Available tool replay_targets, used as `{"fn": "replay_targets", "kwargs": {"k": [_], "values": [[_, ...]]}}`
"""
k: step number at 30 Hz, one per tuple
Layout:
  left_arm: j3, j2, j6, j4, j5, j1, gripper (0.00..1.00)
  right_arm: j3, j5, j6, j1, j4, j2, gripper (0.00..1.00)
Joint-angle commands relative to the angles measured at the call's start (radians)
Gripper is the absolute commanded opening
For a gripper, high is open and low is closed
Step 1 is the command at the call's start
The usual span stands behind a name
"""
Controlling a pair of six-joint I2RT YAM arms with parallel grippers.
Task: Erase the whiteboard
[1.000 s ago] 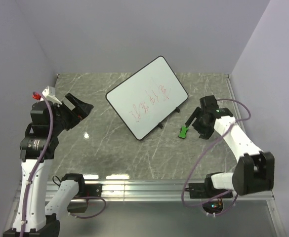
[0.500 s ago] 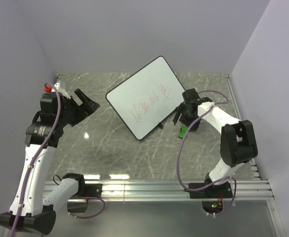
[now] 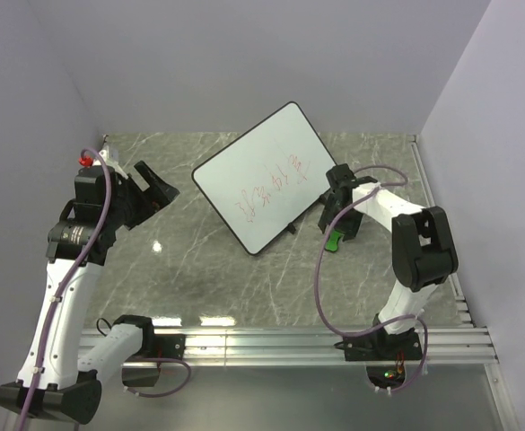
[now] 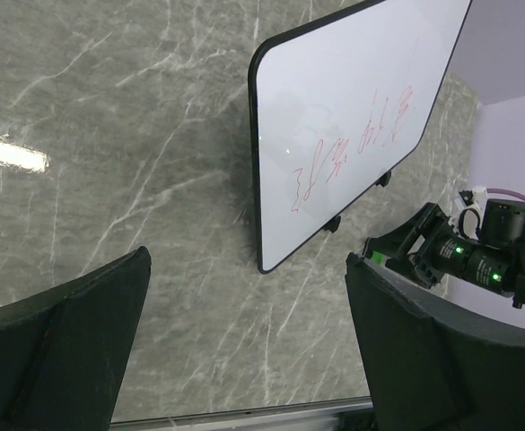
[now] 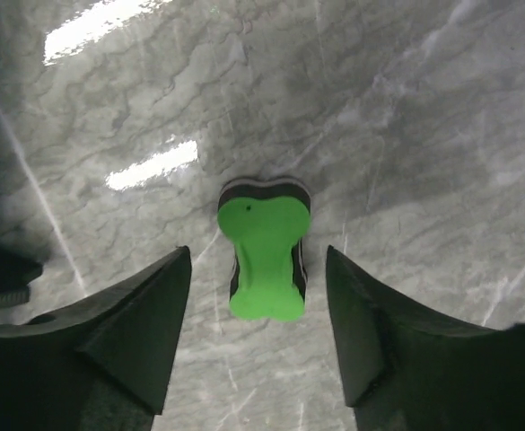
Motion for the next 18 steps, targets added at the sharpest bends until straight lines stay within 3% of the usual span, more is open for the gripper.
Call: {"fn": "replay_targets", "kwargs": {"k": [1, 5, 18], "values": [[-0.002, -0.018, 0.011, 0.003, -0.018, -0.004, 0.95, -0.020, 0.011, -0.013, 0.003, 0.027, 0.026, 0.67], [0.010, -0.005, 0.012, -0.005, -0.024, -0.004, 0.95, -0.057, 0.005, -0.006, 0.012, 0.063, 0.043, 0.61], [0.001, 0.009, 0.012, 0.010, -0.096, -0.004, 0.93, -0.019, -0.006, -0.026, 0.014, 0.019, -0.009, 0.08]]}}
